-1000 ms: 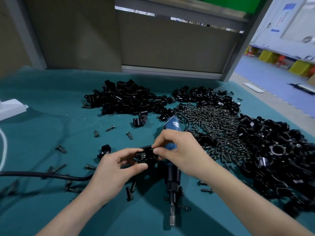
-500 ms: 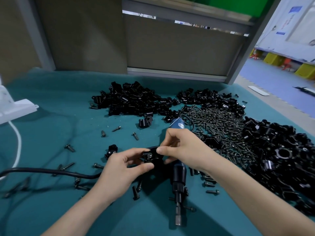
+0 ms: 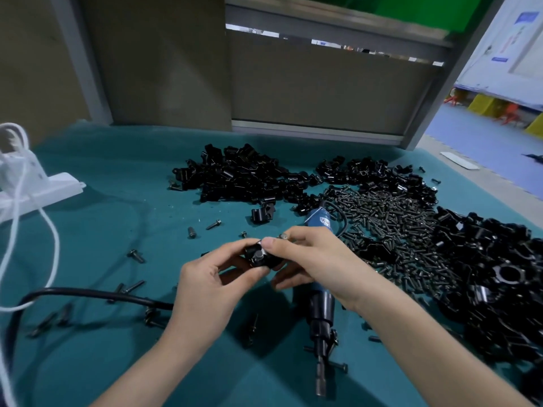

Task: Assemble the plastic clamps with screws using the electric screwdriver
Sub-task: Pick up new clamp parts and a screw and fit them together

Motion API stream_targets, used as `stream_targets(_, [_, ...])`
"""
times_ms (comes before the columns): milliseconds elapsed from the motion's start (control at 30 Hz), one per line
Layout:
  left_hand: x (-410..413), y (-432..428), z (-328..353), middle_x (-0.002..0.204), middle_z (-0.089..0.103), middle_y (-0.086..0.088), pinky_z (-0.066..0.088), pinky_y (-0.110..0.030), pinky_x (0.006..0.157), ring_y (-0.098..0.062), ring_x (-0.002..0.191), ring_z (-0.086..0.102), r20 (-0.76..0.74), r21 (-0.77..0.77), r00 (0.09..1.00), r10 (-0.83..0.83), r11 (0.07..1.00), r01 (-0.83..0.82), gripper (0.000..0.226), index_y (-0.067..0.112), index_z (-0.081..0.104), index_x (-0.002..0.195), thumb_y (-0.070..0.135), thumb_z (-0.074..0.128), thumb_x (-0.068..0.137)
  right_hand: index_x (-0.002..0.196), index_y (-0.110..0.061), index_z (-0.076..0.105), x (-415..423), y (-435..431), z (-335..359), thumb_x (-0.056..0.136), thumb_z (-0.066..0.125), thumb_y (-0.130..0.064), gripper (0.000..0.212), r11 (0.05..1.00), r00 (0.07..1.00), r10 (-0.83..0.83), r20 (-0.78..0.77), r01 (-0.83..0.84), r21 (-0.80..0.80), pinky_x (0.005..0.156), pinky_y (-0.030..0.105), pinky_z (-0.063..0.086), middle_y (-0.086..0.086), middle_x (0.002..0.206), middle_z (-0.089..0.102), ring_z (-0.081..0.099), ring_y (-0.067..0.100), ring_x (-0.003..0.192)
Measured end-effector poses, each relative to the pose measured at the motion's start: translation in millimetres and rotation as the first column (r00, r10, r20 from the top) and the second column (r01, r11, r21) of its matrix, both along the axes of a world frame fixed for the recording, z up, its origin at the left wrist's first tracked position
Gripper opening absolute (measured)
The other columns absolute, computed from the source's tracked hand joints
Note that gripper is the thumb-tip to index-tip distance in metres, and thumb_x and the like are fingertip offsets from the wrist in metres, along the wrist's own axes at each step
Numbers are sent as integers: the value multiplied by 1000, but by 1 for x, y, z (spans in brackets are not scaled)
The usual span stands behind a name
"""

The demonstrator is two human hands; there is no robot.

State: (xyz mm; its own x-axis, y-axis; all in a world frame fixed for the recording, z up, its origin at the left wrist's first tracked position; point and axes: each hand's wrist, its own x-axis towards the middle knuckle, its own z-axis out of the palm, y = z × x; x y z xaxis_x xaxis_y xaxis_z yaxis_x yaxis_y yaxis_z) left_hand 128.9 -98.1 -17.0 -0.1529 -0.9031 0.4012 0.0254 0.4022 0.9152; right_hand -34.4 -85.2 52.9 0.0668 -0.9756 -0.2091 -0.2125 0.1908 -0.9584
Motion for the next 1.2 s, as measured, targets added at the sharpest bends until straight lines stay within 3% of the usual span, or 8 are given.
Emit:
stream_targets(400, [-5, 9, 4, 106, 60, 15, 45, -19, 87, -13, 101, 60, 124, -235, 986, 113, 968, -81, 41, 40, 60, 112, 65, 59, 81, 77, 1, 62, 14, 2, -7, 89, 64, -20, 24, 990, 944, 5, 329, -52, 134, 42, 16, 43, 8, 57, 57, 52, 11, 42])
stream_targets(600, [-3, 14, 3, 89, 64, 18, 47, -12, 69, -2, 69, 63, 64, -258, 992, 105, 962, -86, 30, 39, 57, 99, 64, 59, 82, 63, -5, 64, 25, 9, -14, 87, 66, -30, 35, 972, 939, 163, 302, -206, 115, 45, 15, 44, 8, 56, 58, 54, 12, 48])
stream_targets(700, [-7, 17, 2, 91, 64, 19, 45, -8, 73, 1, 78, 63, 47, -270, 995, 86, 960, -70, 27, 33, 54, 93, 59, 57, 86, 67, -8, 68, 10, 12, -2, 73, 66, -56, 48, 963, 952, 224, 207, -249, 102, 50, 19, 49, 7, 65, 64, 61, 17, 54])
stream_targets(767, [-7, 17, 0, 92, 65, 14, 46, -11, 74, -3, 81, 64, 62, -256, 992, 111, 962, -92, 32, 30, 55, 92, 61, 56, 86, 77, -10, 68, -12, 8, 3, 64, 63, -68, 60, 1000, 999, 27, -45, -27, 0, 49, 20, 49, 2, 67, 66, 63, 15, 54])
stream_targets(833, [-6, 17, -2, 84, 64, 7, 47, -13, 64, -6, 69, 63, 77, -232, 990, 114, 968, -94, 33, 24, 56, 90, 56, 59, 85, 87, -14, 61, -38, -1, -1, 65, 59, -74, 64, 962, 850, -263, -457, 196, -189, 48, 19, 45, 0, 71, 66, 63, 11, 57])
stream_targets(900, [-6, 17, -2, 74, 63, -2, 42, -13, 49, -7, 52, 57, 79, -209, 992, 100, 974, -81, 27, 18, 54, 85, 45, 62, 82, 95, -14, 48, -52, -6, -13, 69, 64, -72, 66, 948, 641, -310, -703, 261, -180, 48, 22, 36, -1, 83, 60, 56, 10, 65])
stream_targets(1033, [-7, 18, -2, 60, 61, -14, 42, -28, 43, -14, 44, 52, 99, -162, 991, 86, 984, -69, 30, 14, 53, 80, 44, 59, 80, 106, -22, 30, -49, -15, -45, 69, 78, -57, 70, 954, 666, -259, -700, 290, -78, 55, 27, 40, -6, 86, 48, 52, 10, 73])
stream_targets(1200, [-5, 14, -3, 59, 65, -6, 37, -17, 49, -6, 42, 46, 99, -50, 994, 48, 998, -43, 31, 16, 52, 76, 47, 58, 78, 83, -21, 53, -58, -31, -43, 72, 79, -35, 31, 913, 790, -381, -480, 404, -61, 47, 24, 39, -5, 81, 59, 56, 9, 67])
